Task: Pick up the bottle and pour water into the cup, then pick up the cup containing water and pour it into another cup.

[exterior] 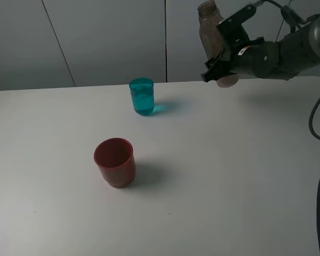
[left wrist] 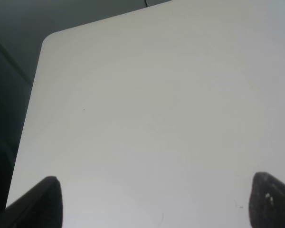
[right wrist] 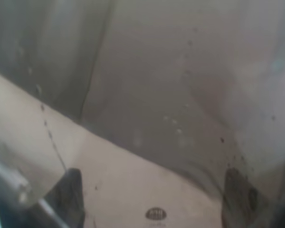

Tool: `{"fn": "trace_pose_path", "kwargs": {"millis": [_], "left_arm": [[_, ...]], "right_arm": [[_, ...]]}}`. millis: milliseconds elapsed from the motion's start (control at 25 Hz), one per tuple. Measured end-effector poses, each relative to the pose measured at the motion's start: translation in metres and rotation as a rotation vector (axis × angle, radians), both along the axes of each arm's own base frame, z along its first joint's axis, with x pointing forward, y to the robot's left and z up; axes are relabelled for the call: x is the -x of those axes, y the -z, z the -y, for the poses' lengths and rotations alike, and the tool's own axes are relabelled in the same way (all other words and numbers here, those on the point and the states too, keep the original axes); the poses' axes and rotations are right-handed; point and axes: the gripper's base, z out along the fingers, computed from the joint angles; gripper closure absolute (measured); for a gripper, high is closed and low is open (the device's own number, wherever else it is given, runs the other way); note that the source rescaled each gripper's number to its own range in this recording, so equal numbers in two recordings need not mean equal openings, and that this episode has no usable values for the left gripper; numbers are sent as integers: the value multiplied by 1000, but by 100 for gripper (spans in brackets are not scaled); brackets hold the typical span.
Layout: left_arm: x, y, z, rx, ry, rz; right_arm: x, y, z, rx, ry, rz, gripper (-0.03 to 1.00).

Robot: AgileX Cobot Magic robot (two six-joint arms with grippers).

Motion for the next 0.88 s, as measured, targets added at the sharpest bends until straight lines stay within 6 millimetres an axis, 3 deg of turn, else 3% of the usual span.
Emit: {"fn": "trace_pose_path", "kwargs": {"millis": [280, 600, 880], "left_arm": [[0, 0, 0, 0, 0, 0], [0, 0, 0, 0, 0, 0], [0, 0, 0, 0, 0, 0]], "right_arm": [[6, 14, 25, -294, 105, 92, 95], [-8, 54, 31, -310, 143, 52, 95], [-17, 63, 30, -312, 145, 51, 95]]}}
